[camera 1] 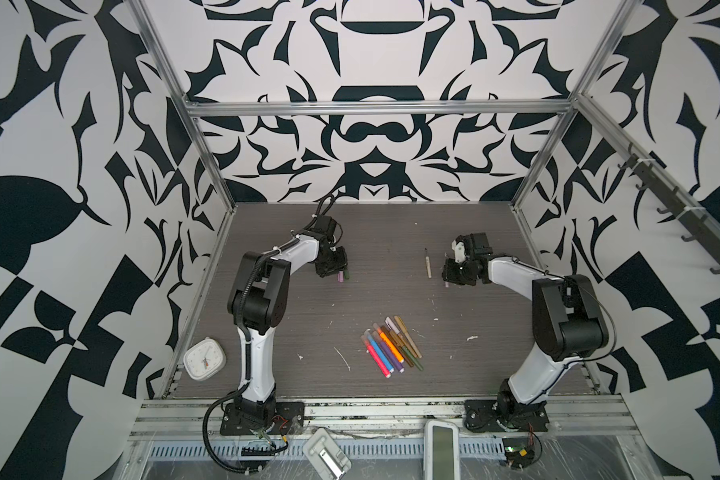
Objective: Open the pen caps
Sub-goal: 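Lower the pink cap by the green cap while the right carries the pen, then open the left gripper releasing the cap while the right sets down the pen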
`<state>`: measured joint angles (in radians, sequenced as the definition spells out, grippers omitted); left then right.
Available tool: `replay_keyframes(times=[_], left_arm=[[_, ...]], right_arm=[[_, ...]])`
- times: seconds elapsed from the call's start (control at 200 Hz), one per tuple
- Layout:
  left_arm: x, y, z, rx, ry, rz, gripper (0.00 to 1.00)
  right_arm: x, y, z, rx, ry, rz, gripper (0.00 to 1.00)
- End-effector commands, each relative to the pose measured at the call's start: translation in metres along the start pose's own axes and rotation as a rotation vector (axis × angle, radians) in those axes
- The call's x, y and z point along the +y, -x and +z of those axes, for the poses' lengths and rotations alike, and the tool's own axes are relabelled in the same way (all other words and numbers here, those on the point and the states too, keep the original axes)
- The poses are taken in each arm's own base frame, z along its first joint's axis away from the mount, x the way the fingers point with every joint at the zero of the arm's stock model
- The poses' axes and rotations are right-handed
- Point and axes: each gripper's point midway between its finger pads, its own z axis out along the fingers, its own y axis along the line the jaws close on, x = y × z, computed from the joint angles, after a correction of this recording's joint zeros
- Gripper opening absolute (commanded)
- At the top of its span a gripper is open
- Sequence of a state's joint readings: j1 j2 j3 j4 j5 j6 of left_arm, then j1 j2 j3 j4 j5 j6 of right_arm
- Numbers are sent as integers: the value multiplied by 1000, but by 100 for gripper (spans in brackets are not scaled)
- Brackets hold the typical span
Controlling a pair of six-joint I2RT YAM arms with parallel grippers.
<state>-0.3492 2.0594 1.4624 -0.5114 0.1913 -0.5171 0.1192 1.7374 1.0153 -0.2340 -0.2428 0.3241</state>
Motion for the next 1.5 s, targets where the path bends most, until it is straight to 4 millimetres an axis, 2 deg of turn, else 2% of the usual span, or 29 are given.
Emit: replay_keyframes(times=[0.0, 0.235, 0.38, 0.535, 0.72, 0.815, 0.885, 1.01, 1.17, 1.285, 1.315, 1.335, 1.495], left_arm=[[-3, 0, 4, 15, -8, -13, 33], [-4, 1, 3, 13, -11, -13, 33], [-9, 3, -8, -4, -20, -8, 33], [-19, 7, -34, -53, -44, 7, 34], [-34, 10, -81, -155, -103, 27, 34], [-37, 0, -95, -194, -164, 39, 34], [-27, -10, -99, -227, -177, 33, 33], [4, -38, -91, -297, -166, -14, 31], [25, -77, -79, -344, -234, -47, 29], [26, -79, -98, -435, -265, -38, 29], [29, -81, -97, -439, -259, -35, 29], [25, -79, -105, -466, -280, -25, 28], [25, -85, -102, -465, -309, -32, 29]], right_arm=[[11, 21, -14, -62, 30, -18, 0], [9, 21, -11, -58, 27, -17, 0], [8, 21, -7, -48, 33, -11, 0], [8, 26, -3, -44, 35, -8, 0], [7, 35, 8, -32, 41, -7, 0], [6, 39, 14, -25, 43, -5, 0], [4, 40, 19, -19, 48, 0, 0], [4, 42, 25, -14, 67, 9, 0], [7, 43, 30, -6, 95, 22, 0], [8, 44, 32, -1, 99, 27, 0], [8, 44, 32, 1, 103, 30, 0], [9, 45, 33, 2, 105, 30, 0], [11, 47, 36, 9, 116, 34, 0]])
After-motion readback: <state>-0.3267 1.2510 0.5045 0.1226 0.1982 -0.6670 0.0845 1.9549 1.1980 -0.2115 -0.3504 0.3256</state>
